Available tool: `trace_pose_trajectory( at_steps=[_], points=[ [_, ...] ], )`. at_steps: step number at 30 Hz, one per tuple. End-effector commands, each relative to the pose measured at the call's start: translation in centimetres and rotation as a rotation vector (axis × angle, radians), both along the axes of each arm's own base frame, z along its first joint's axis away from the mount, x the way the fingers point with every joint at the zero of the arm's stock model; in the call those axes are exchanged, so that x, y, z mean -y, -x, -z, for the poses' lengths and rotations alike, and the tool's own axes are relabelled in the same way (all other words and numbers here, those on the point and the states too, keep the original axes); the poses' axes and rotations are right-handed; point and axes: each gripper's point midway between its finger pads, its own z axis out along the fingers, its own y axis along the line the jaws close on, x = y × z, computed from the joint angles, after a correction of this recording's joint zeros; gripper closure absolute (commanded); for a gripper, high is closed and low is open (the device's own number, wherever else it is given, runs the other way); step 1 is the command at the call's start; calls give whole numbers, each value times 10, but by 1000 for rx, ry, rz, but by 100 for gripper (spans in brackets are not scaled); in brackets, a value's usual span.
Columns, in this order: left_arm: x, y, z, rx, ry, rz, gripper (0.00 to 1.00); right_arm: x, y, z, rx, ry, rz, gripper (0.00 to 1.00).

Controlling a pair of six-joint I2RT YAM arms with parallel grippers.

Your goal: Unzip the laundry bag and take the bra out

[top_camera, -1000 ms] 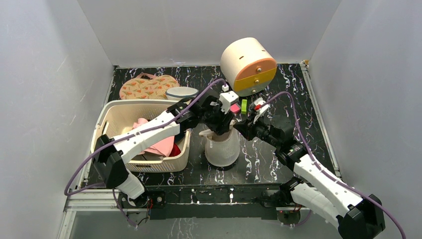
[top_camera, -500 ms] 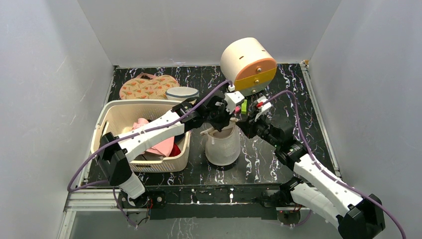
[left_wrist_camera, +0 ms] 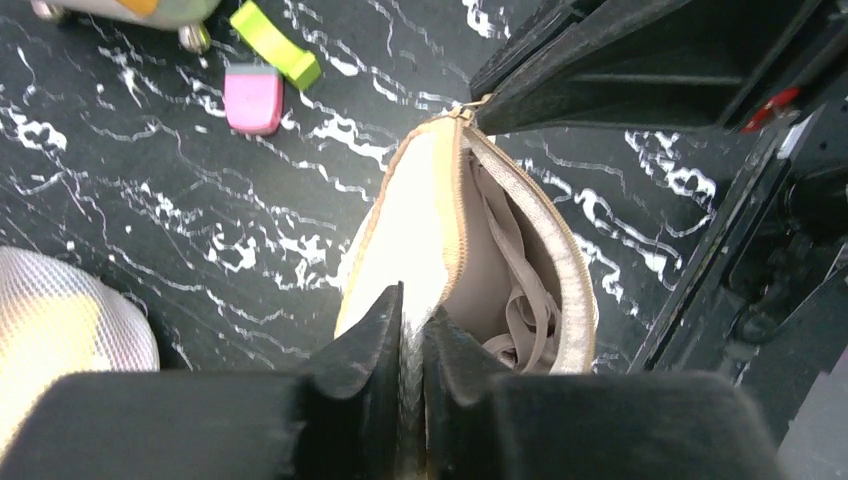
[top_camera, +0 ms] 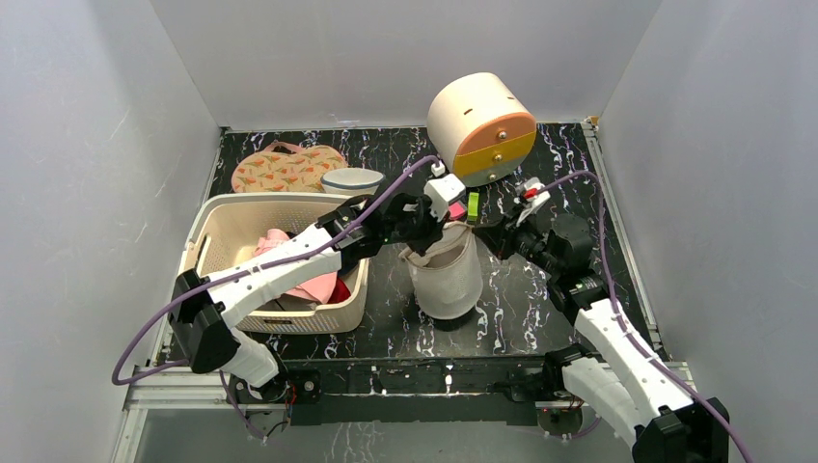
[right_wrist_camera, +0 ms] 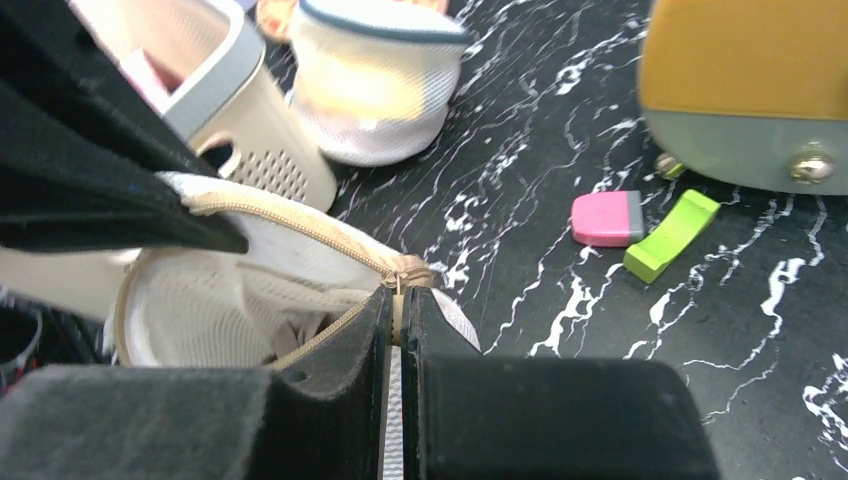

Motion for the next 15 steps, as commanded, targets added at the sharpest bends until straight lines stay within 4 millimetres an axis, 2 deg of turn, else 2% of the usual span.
trace_pose_trajectory(
  at_steps=[1, 4, 6, 12, 15],
  points=[
    [-20, 10, 3, -68, -30, -53, 83, -19, 23, -9, 86, 70, -244, 100],
    [-22, 16, 7, -111, -52, -52, 61, -31, 36, -11, 97, 59, -337, 100],
    [-22, 19, 5, -129, -52, -50, 50, -35, 39, -14, 107, 55, -351, 100],
    [-9, 31, -17, -122, -32, 23, 36, -47, 46, -24, 106, 27, -384, 100],
    [-1, 33, -21, -92, -74, 43, 32, -51, 47, -31, 106, 8, -393, 100]
  ],
)
